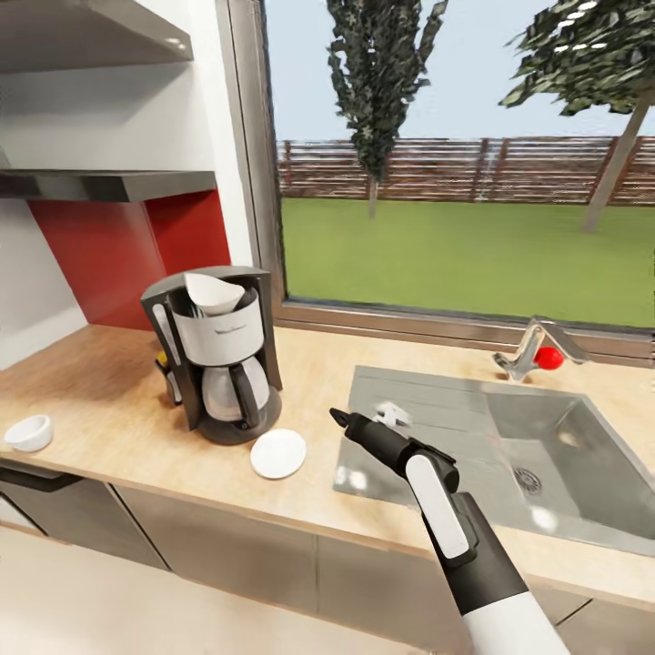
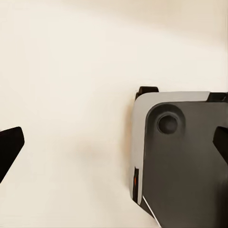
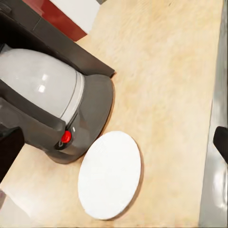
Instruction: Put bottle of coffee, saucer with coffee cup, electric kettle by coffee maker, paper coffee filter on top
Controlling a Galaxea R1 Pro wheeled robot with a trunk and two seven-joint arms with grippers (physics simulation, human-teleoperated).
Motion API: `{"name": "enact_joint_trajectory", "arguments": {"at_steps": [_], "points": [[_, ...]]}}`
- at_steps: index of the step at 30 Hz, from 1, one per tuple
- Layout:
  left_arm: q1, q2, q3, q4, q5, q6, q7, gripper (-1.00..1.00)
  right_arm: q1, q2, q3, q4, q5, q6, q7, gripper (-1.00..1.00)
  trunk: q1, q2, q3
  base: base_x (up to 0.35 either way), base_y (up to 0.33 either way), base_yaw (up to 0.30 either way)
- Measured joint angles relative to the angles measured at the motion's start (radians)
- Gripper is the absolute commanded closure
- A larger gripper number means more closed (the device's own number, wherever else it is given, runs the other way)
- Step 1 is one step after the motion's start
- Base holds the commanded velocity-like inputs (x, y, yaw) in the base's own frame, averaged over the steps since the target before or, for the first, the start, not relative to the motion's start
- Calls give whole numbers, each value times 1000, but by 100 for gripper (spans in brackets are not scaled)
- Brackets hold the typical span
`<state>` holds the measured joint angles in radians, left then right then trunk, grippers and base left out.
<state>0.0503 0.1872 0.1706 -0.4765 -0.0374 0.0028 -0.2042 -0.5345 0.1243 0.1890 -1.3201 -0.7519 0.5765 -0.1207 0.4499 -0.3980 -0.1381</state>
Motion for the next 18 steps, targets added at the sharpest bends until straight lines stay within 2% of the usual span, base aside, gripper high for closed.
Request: {"name": "enact_joint_trajectory", "arguments": {"at_steps": [15, 18], "points": [[-2, 4, 10, 0, 4, -1, 1, -100, 0, 2, 1, -1, 0, -1, 0, -100, 0, 0, 0, -278, -157, 0], [-2, 4, 12, 0, 5, 0, 1, -100, 0, 3, 1, -1, 0, -1, 0, -100, 0, 0, 0, -247, -99, -137]]}}
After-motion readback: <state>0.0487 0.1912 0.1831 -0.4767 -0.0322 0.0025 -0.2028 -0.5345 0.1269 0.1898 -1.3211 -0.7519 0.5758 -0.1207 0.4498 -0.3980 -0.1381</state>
